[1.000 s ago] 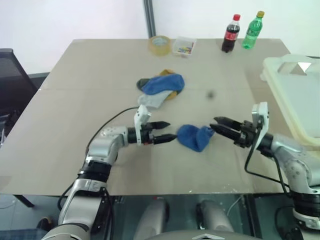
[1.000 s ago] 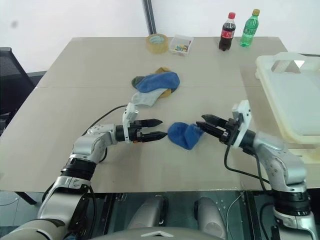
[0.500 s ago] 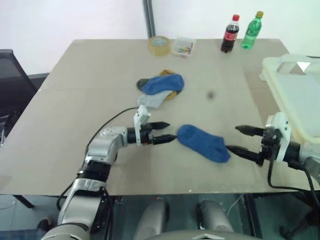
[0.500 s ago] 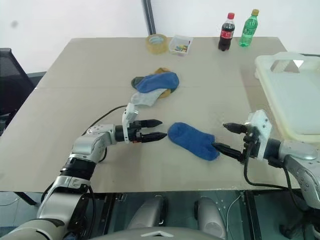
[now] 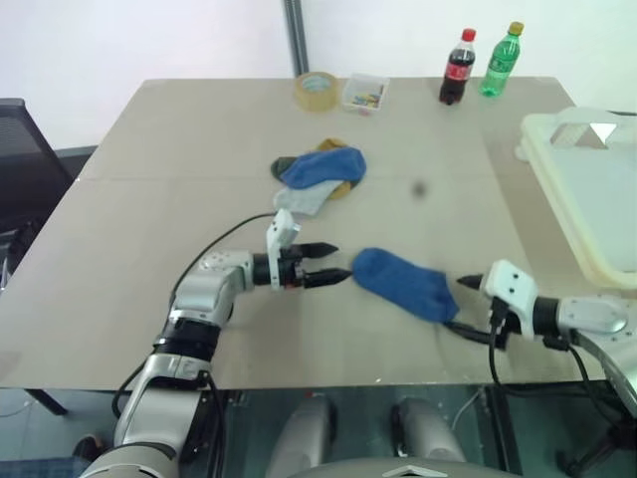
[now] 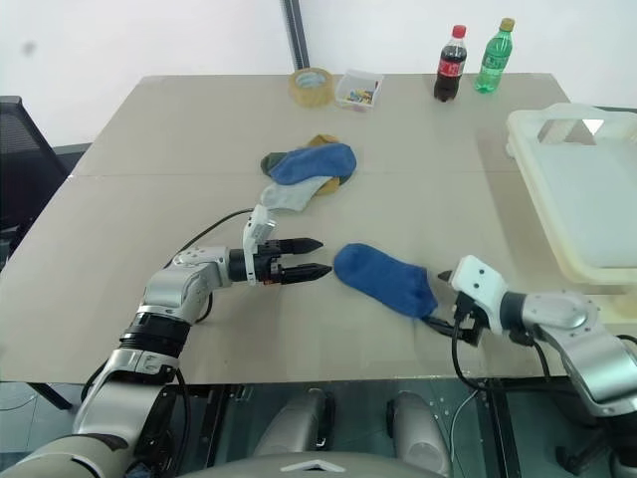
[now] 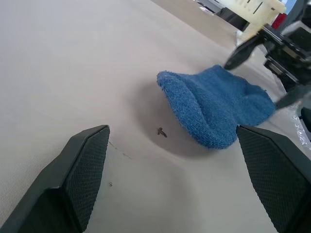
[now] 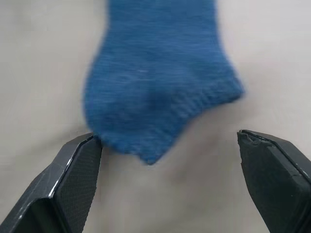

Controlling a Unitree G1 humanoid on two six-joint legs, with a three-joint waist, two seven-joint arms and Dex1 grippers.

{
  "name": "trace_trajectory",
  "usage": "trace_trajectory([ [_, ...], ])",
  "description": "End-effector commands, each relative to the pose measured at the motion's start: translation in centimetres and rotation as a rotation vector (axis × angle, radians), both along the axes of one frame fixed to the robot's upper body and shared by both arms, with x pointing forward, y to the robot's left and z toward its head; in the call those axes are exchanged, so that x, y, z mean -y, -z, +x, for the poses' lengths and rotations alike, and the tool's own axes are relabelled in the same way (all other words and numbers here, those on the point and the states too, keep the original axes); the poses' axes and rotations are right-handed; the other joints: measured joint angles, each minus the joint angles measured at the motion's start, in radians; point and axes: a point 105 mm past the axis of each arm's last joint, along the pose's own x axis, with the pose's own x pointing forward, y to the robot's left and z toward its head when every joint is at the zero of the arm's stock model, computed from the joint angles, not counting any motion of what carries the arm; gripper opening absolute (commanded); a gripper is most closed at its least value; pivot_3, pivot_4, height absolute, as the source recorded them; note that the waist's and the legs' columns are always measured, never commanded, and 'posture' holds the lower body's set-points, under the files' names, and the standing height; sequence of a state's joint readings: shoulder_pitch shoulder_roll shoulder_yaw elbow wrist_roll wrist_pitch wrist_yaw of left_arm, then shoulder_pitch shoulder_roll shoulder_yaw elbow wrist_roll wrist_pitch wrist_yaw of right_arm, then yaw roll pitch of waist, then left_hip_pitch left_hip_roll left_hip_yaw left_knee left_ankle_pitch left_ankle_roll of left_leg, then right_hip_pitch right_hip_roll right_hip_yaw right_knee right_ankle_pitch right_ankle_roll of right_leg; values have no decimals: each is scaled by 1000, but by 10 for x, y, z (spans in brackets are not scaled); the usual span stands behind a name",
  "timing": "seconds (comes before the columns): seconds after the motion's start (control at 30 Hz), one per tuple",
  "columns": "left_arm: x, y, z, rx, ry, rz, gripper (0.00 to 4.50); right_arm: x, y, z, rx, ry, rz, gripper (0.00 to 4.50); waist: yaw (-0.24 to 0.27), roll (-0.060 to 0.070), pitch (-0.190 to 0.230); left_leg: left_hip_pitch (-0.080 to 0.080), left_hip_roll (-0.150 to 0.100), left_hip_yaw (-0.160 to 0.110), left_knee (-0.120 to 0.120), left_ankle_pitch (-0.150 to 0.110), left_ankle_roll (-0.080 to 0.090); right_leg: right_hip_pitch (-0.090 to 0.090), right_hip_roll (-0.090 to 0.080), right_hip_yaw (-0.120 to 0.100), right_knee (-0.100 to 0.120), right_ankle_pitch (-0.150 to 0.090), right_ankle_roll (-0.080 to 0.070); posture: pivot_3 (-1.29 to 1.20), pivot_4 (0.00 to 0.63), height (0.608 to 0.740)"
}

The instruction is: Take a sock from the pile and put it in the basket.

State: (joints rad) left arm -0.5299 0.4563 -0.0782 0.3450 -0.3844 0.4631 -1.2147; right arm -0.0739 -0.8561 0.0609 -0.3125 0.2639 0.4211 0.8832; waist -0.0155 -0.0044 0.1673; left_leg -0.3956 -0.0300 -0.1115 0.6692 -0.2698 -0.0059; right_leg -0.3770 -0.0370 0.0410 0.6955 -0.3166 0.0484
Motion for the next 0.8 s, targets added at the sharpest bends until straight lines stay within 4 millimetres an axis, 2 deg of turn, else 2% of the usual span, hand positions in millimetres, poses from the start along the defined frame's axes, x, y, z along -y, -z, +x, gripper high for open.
trace_trajectory([
  [0.03,-3,9,-3,-35,-8,23,4500,11,-9,15,66,34,-28,4477,0,0,0,0,0,0,0,0,0,0,0,0,0,0,0,0,150,740],
  [0.23,-3,9,-3,-34,-9,19,4500,28,-8,32,82,92,-80,4477,0,0,0,0,0,0,0,0,0,0,0,0,0,0,0,0,150,740],
  [0.5,-4,4,-5,-27,-16,18,4500,19,-24,16,58,-29,-38,4477,0,0,0,0,0,0,0,0,0,0,0,0,0,0,0,0,150,740],
  [0.57,-5,3,-4,-26,-20,18,4500,11,-41,20,98,-34,28,4477,-2,0,0,-1,0,0,0,0,0,0,0,1,0,0,0,0,150,740],
  [0.67,-6,2,-2,-20,-23,9,4500,-16,-68,30,163,-39,151,4477,-12,0,0,0,1,1,0,0,0,0,-1,1,0,0,0,0,150,740],
  [0.8,-5,1,-3,-22,5,-13,4500,-47,-54,39,161,-70,137,4477,-13,-1,0,0,1,-2,0,0,0,0,-1,-1,1,0,0,0,150,740],
])
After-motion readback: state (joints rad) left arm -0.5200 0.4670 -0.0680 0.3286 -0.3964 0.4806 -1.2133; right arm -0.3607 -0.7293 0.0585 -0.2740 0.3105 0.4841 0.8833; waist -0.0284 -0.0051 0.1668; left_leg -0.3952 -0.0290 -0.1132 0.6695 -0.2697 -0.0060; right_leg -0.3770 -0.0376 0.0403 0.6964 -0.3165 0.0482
